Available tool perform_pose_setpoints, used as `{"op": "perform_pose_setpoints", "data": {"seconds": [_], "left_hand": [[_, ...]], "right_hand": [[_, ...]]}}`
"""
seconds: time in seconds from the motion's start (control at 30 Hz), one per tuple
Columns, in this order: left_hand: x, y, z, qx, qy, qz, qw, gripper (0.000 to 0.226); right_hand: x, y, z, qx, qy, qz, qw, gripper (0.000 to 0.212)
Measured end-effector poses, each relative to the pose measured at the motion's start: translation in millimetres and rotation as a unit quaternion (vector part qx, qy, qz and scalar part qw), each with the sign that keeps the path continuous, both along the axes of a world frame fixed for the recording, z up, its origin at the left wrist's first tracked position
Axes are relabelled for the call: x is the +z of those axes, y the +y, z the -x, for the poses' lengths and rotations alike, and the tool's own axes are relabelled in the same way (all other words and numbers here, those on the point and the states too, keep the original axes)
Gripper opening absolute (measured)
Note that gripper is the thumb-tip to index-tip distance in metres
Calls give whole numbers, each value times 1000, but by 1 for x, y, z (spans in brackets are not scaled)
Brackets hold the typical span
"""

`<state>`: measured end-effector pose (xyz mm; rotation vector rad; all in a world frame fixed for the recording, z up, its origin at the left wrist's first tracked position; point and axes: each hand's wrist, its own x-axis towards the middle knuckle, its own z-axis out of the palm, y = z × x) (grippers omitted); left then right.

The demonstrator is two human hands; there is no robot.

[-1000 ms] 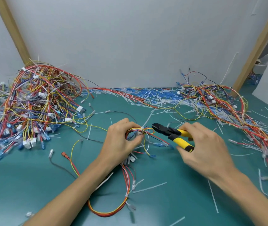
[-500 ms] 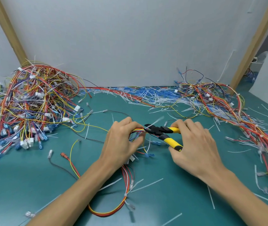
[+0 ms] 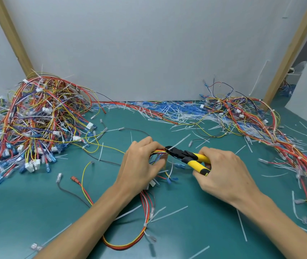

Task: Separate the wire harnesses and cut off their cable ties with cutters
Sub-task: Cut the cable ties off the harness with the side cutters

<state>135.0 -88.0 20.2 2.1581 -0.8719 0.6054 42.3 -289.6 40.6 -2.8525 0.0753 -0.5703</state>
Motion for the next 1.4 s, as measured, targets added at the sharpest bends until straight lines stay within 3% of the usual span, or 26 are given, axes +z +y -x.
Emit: {"op": "perform_pose_setpoints", "data": {"seconds": [0.37,0.53,0.8,1.0,1.1,1.2,1.4], "left_hand": [[-1,1,0,-12,4,-2,1000,10],[-2,1,0,-22,6,-12,1000,10],[-3,1,-1,-25,13,-1,1000,9],[-2,1,-1,-31,14,13,999,5],[-3,0,0,-45,15,21,999,8],[-4,-1,1,-69,24,20,997,15],[-2,-1,2,-111,41,15,993,34]], "right_hand": [[-8,0,-4,-27,59,4,998,32],[-5,-2,-4,-26,86,3,996,23],[-8,-2,-4,-19,71,-15,997,28],[-12,2,-7,-12,-35,-152,988,37],[-12,4,-9,13,-87,-201,976,31],[-12,7,-9,43,-81,-265,960,13],[-11,8,-9,67,-41,-334,939,31]]}}
